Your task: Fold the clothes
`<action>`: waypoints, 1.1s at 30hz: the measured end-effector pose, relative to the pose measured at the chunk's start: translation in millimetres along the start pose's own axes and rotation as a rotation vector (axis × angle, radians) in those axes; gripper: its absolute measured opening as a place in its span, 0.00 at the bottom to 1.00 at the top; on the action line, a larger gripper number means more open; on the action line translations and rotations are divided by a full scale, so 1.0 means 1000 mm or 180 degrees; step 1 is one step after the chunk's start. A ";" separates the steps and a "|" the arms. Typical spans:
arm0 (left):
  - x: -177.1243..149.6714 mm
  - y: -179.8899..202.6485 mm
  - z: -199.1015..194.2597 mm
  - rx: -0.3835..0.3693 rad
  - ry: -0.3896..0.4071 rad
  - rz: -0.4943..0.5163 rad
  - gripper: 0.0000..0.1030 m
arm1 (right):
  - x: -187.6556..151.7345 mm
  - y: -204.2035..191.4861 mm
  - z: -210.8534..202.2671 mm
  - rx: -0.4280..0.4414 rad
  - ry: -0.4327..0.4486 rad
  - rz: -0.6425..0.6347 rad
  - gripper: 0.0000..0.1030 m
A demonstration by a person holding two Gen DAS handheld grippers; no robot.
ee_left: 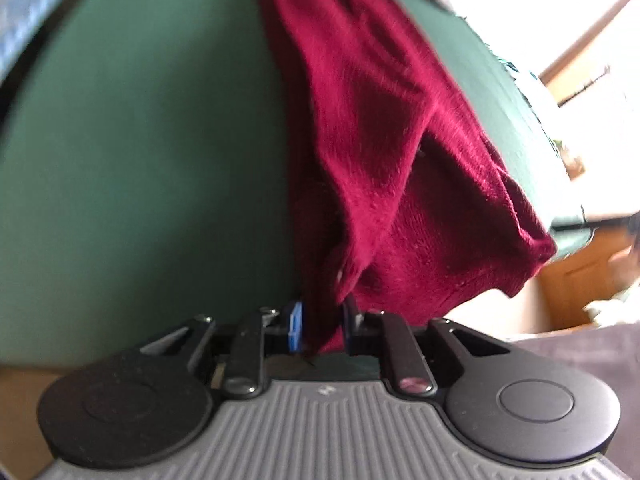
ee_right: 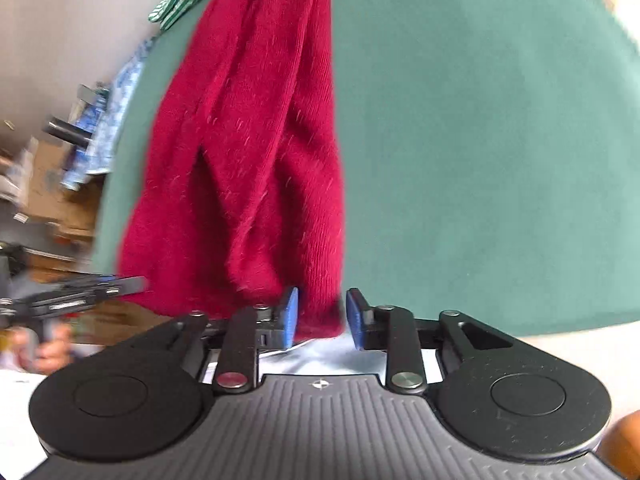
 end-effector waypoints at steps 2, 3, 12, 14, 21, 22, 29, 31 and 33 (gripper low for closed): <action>0.011 0.008 -0.022 0.0118 0.0278 0.0244 0.16 | 0.008 -0.016 -0.015 -0.0022 0.0303 -0.0226 0.29; 0.016 0.012 -0.032 0.0177 0.0417 0.0366 0.16 | 0.012 -0.026 -0.022 -0.0012 0.0458 -0.0343 0.29; 0.039 0.034 0.044 -0.0358 0.0108 0.0510 0.20 | 0.018 -0.031 0.052 0.0359 0.0258 -0.0144 0.00; 0.031 0.031 0.039 -0.0466 0.0179 0.0442 0.30 | 0.014 -0.025 0.045 0.0291 0.0210 -0.0044 0.03; 0.029 0.033 0.028 -0.0482 0.0286 0.0354 0.31 | 0.071 -0.077 0.060 0.0726 0.0583 -0.0081 0.44; 0.028 0.033 0.025 -0.0435 0.0336 0.0376 0.33 | 0.079 -0.081 0.068 0.0702 0.0602 -0.0075 0.42; 0.006 0.012 0.036 -0.0222 0.0366 0.0323 0.37 | 0.097 -0.076 0.084 0.0427 0.0870 -0.0038 0.10; 0.005 0.011 0.035 -0.0222 0.0391 0.0332 0.36 | 0.094 -0.072 0.087 0.0455 0.0866 -0.0036 0.08; 0.005 0.013 0.035 -0.0158 0.0381 0.0417 0.34 | 0.096 -0.069 0.085 0.0497 0.0908 -0.0004 0.09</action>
Point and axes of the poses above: each gripper's, at about its wrist camera, not at the fingertips, and z roughly the way its jaws point, y to its right, x to its top, the point moved 5 cm from there along z, roughly the way its jaws point, and after that the axes turned 14 degrees about -y, right-handed, at the moved point
